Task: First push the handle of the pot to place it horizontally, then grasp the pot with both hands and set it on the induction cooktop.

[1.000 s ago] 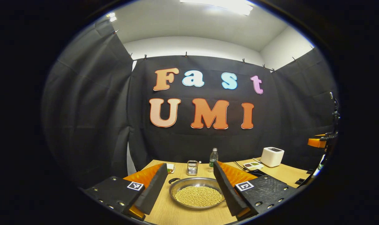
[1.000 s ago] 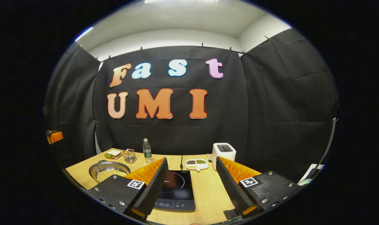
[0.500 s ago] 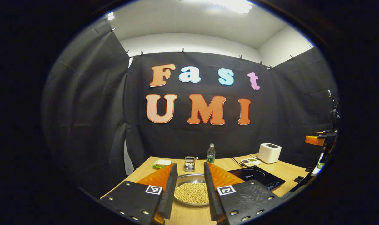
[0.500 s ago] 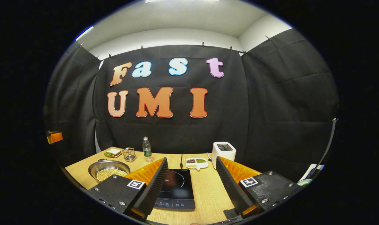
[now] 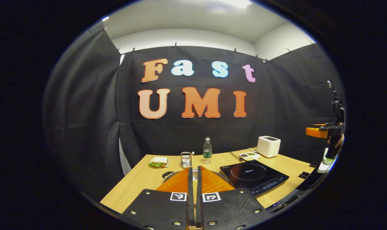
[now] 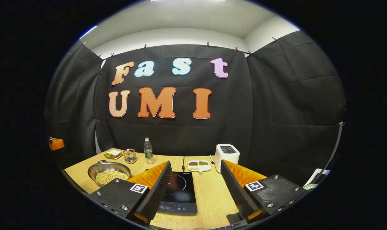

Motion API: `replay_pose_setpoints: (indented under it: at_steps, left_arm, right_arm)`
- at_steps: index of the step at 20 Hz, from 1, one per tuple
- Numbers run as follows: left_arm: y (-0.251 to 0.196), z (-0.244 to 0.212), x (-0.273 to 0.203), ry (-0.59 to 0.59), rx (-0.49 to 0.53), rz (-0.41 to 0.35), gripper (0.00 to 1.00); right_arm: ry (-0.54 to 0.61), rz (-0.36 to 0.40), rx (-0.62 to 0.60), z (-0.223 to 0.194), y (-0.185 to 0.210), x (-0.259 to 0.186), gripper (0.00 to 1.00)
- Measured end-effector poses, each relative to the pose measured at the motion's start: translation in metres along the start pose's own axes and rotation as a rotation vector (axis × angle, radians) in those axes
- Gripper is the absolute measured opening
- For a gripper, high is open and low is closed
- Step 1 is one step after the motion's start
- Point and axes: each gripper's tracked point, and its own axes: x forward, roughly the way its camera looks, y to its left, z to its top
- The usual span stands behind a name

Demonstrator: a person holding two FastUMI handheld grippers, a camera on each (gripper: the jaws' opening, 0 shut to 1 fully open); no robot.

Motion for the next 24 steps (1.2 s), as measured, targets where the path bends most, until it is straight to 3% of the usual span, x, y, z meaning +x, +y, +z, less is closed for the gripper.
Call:
replay_pose_setpoints:
  at_steps: [10,11,13,17,18,19,21,22,24]
  left_arm:
    - [-0.069,-0.105,0.02,0.255,-0.025,-0.188,0.03]
    - [-0.076,-0.117,0.021,0.284,-0.036,-0.204,0.03]
    - [-0.085,-0.141,0.023,0.348,-0.062,-0.23,0.03]
    - [-0.093,-0.183,0.029,0.45,-0.073,-0.231,0.03]
    - [-0.092,-0.192,0.03,0.472,-0.079,-0.226,0.03]
    - [-0.092,-0.2,0.034,0.497,-0.087,-0.221,0.04]
    - [-0.091,-0.211,0.04,0.527,-0.1,-0.209,0.03]
    - [-0.089,-0.213,0.043,0.537,-0.102,-0.205,0.03]
    - [-0.091,-0.219,0.049,0.546,-0.099,-0.199,0.04]
  right_arm:
    - [0.012,-0.004,0.0,-0.008,-0.002,0.002,0.95]
    - [0.014,-0.005,0.0,-0.01,-0.004,0.002,1.0]
    - [0.017,-0.008,0.002,-0.012,-0.006,0.001,0.95]
    - [0.03,-0.014,0.0,-0.019,-0.012,0.003,0.95]
    - [0.033,-0.016,-0.001,-0.022,-0.013,0.003,1.0]
    - [0.037,-0.017,-0.002,-0.024,-0.015,0.004,0.95]
    - [0.046,-0.02,0.001,-0.029,-0.019,0.006,0.95]
    - [0.05,-0.023,0.003,-0.032,-0.021,0.007,1.0]
    - [0.061,-0.032,0.009,-0.037,-0.027,0.01,0.95]
